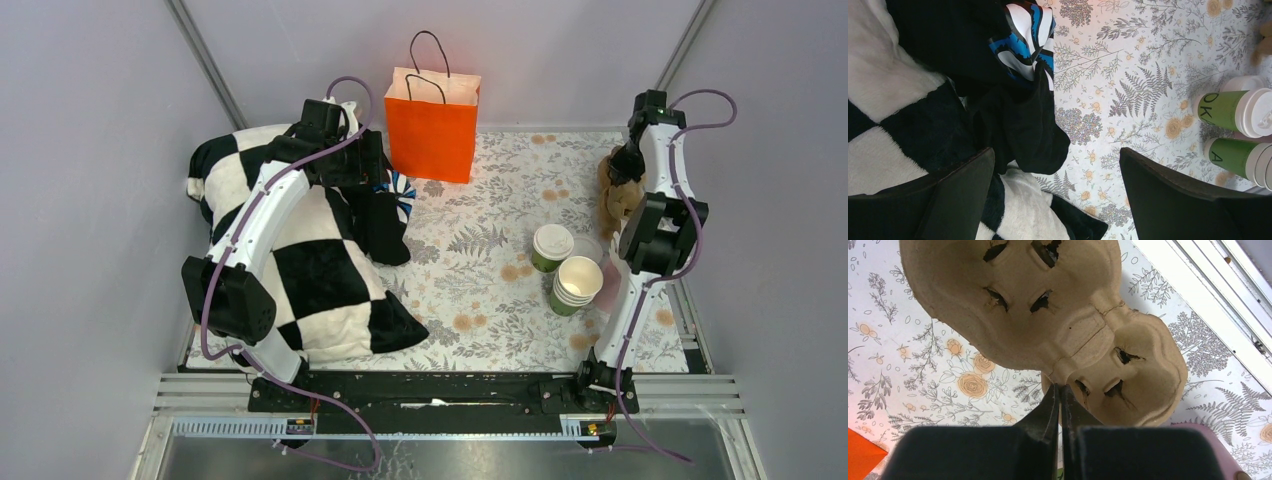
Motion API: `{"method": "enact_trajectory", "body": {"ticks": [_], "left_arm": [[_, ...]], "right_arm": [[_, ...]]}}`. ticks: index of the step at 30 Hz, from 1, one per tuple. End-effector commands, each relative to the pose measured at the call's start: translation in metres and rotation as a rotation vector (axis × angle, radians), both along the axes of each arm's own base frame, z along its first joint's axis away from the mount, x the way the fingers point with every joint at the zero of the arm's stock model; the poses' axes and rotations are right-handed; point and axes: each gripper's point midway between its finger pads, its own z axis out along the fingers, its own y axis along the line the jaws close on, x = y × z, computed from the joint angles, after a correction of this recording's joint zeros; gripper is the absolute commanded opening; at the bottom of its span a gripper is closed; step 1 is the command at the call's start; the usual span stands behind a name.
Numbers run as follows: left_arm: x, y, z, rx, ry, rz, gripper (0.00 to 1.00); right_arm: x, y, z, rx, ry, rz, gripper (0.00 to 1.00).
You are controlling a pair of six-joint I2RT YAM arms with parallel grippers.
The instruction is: Pack the takeout coffee
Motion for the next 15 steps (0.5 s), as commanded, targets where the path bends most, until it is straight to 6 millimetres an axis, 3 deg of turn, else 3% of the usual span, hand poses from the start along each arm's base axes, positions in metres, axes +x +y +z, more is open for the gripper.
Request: {"method": "enact_trajectory", "body": {"ticks": [1, 15], "left_arm": [[-0.003, 0.001, 0.025, -0.031, -0.073, -0.009, 0.99], [-0.009, -0.002, 0.028, -0.053, -0.076, -0.019, 0.99]], "right_arm": [[-0.003, -0.001, 0.050, -0.053, -0.097, 0.002, 0.00], [-0.004, 0.015, 0.060, -0.363, 0.038, 0.174, 0.00]]}}
